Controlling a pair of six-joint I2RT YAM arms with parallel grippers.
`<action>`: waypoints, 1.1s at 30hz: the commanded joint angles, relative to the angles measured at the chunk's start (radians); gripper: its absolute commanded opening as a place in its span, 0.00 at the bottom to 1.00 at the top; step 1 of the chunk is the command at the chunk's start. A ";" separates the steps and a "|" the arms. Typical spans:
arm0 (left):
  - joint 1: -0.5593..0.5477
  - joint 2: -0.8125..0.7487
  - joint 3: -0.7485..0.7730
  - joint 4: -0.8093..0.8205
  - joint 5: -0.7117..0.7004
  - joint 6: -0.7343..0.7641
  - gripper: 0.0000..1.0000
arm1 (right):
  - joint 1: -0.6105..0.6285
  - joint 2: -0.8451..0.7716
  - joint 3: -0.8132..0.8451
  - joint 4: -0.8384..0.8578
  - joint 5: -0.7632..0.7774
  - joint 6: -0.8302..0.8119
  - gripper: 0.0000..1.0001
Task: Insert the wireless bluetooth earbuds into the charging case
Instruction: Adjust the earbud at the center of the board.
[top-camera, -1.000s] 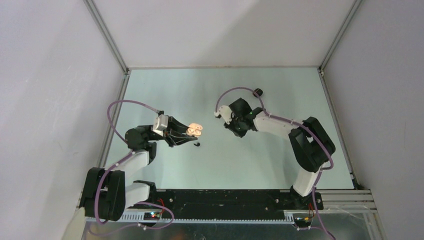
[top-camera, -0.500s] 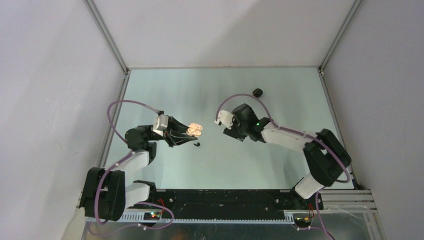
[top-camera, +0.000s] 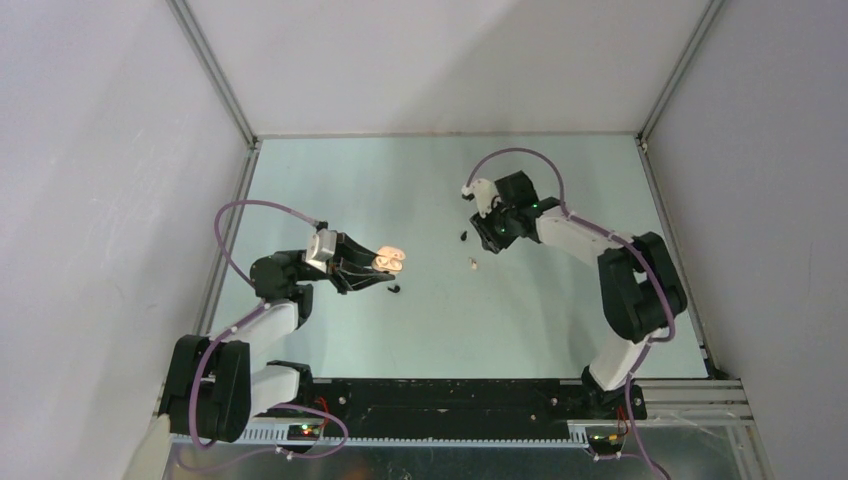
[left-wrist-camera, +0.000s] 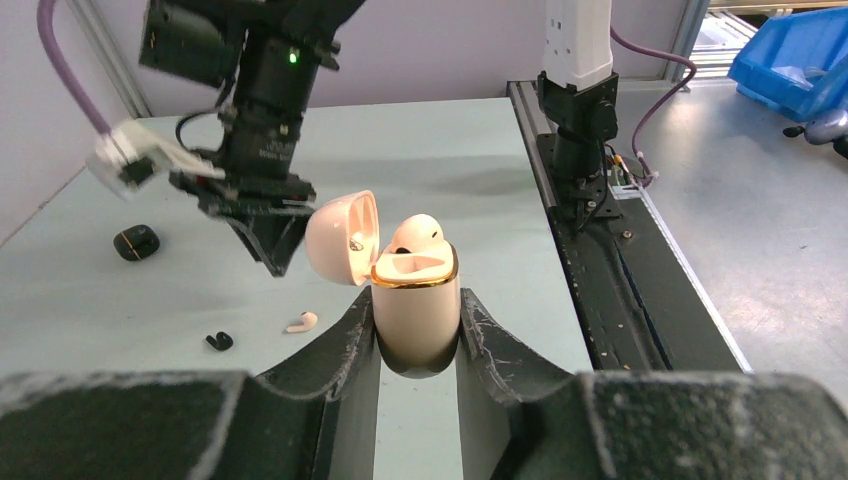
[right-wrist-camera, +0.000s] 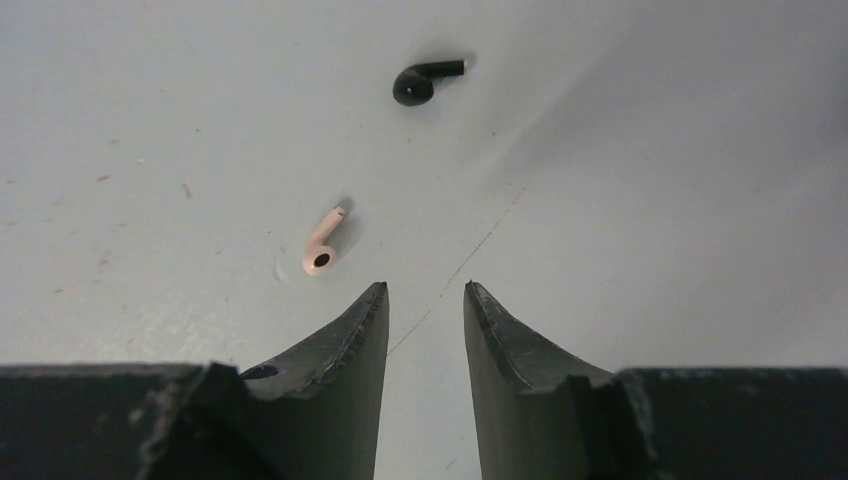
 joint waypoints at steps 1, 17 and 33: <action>0.001 -0.009 0.017 0.053 0.016 0.009 0.00 | 0.072 0.063 0.015 0.020 0.144 0.029 0.38; 0.002 -0.004 0.014 0.054 0.019 0.014 0.00 | 0.223 0.165 0.047 -0.020 0.308 -0.081 0.38; 0.002 -0.007 0.017 0.053 0.019 0.009 0.00 | 0.359 0.165 0.068 -0.177 0.212 -0.159 0.38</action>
